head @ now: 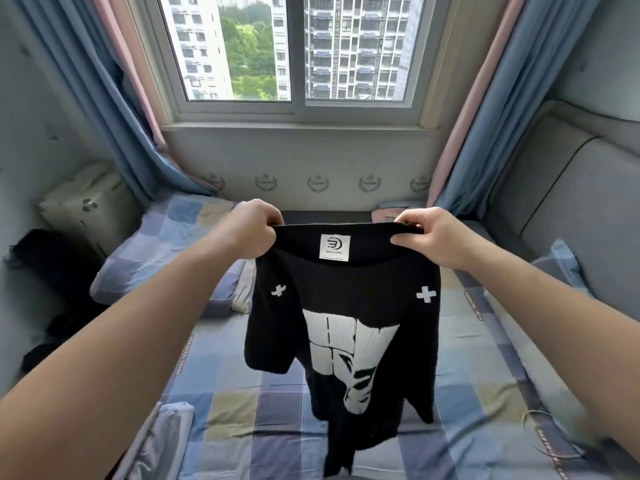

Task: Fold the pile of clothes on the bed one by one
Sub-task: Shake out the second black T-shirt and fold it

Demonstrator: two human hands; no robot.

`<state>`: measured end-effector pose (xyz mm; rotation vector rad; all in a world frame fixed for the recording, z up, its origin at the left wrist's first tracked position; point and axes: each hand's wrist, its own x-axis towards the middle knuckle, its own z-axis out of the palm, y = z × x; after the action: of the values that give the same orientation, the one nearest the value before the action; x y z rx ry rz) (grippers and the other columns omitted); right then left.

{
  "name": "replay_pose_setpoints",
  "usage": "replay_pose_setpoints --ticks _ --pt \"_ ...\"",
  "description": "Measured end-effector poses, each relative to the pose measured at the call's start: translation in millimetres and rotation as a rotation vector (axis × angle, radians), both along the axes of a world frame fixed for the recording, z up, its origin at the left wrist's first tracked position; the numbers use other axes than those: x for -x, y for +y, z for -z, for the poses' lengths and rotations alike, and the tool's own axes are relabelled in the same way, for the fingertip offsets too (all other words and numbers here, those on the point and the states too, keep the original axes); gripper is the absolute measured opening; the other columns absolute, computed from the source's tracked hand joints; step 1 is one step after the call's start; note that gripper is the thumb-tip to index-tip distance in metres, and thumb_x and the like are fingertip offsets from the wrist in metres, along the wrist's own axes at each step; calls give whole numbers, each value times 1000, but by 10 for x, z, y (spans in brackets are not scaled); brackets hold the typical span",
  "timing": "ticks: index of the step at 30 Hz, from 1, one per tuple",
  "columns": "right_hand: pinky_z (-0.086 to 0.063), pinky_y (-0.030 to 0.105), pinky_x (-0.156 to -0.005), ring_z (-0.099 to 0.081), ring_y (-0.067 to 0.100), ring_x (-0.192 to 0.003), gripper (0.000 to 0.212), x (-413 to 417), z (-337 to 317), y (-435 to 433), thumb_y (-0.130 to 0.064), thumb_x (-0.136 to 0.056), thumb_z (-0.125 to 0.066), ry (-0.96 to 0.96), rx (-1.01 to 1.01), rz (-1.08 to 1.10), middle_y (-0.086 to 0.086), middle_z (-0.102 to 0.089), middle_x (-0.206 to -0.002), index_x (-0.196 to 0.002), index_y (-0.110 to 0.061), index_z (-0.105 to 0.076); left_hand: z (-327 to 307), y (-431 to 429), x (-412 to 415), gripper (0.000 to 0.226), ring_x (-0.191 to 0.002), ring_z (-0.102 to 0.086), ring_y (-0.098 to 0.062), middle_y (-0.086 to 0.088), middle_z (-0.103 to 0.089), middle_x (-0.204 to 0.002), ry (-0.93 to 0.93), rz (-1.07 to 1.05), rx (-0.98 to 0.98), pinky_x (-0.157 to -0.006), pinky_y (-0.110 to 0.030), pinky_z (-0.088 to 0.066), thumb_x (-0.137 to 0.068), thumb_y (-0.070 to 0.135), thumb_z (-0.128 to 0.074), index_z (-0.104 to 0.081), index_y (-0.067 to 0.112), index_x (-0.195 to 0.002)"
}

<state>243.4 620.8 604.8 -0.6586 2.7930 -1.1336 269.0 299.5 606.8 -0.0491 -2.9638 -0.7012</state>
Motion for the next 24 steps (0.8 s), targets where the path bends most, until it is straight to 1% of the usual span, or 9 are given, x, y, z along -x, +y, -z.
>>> replay_pose_setpoints --ticks 2,4,8,12,14,16,19,21,24 --pt "-55 40 -80 -65 23 -83 6 30 30 16 -11 -89 -71 121 -139 80 1 -67 -84 -90 -16 -68 61 -25 5 34 -81 -60 -26 -2 -65 -78 -23 -6 -3 -63 -27 -46 -75 -4 -45 -65 23 -71" --pt "-48 30 -73 -61 23 -84 6 45 65 30 -8 -86 -68 212 -195 186 3 -62 -85 -86 -14 -67 171 -68 19 33 -80 -60 -26 -4 -67 -79 -53 -18 -27 -68 -32 -49 -74 -4 -44 -66 21 -73" --pt "-37 17 -60 -58 19 -78 7 10 153 46 -10 -83 -67 146 -176 326 -2 -60 -79 -79 -16 -65 408 -143 91 35 -67 -53 -24 0 -62 -63 -126 -37 -253 -61 -30 -43 -76 -5 -45 -65 21 -65" --pt "-39 23 -60 -56 18 -78 17 -92 244 62 -18 -82 -78 16 -133 399 0 -63 -81 -81 -15 -61 575 -118 109 24 -68 -58 -21 -1 -69 -81 -120 -87 -421 -60 -28 -43 -90 2 -53 -65 22 -85" --pt "-40 28 -62 -52 17 -73 27 -181 294 62 -23 -80 -82 -41 -63 357 2 -59 -77 -81 -9 -58 638 -64 72 25 -77 -61 -22 -3 -70 -89 -68 -123 -432 -64 -30 -44 -87 2 -50 -64 22 -89" --pt "-43 33 -67 -53 17 -70 34 -307 324 39 -27 -80 -83 -156 100 281 9 -58 -77 -85 -4 -59 658 0 -5 29 -81 -61 -23 -2 -68 -88 -28 -156 -433 -67 -31 -43 -85 1 -45 -64 21 -92" --pt "-47 36 -69 -57 21 -70 27 -445 354 34 -25 -87 -78 -200 201 273 11 -62 -77 -85 -4 -61 622 88 -160 29 -84 -61 -24 -1 -68 -88 19 -129 -387 -68 -32 -44 -85 0 -44 -65 18 -96" --pt "-46 35 -67 -57 21 -71 20 -493 348 66 -20 -87 -73 -128 107 346 5 -62 -75 -81 -7 -59 558 157 -290 32 -85 -60 -24 -2 -68 -88 56 -88 -289 -68 -31 -45 -82 -1 -44 -65 18 -96" --pt "-43 34 -59 -56 21 -72 7 -665 257 140 -16 -81 -58 43 -307 434 0 -61 -76 -77 -17 -52 488 297 -523 34 -87 -59 -25 -2 -66 -93 77 -42 -93 -74 -33 -50 -81 -2 -45 -67 18 -98"
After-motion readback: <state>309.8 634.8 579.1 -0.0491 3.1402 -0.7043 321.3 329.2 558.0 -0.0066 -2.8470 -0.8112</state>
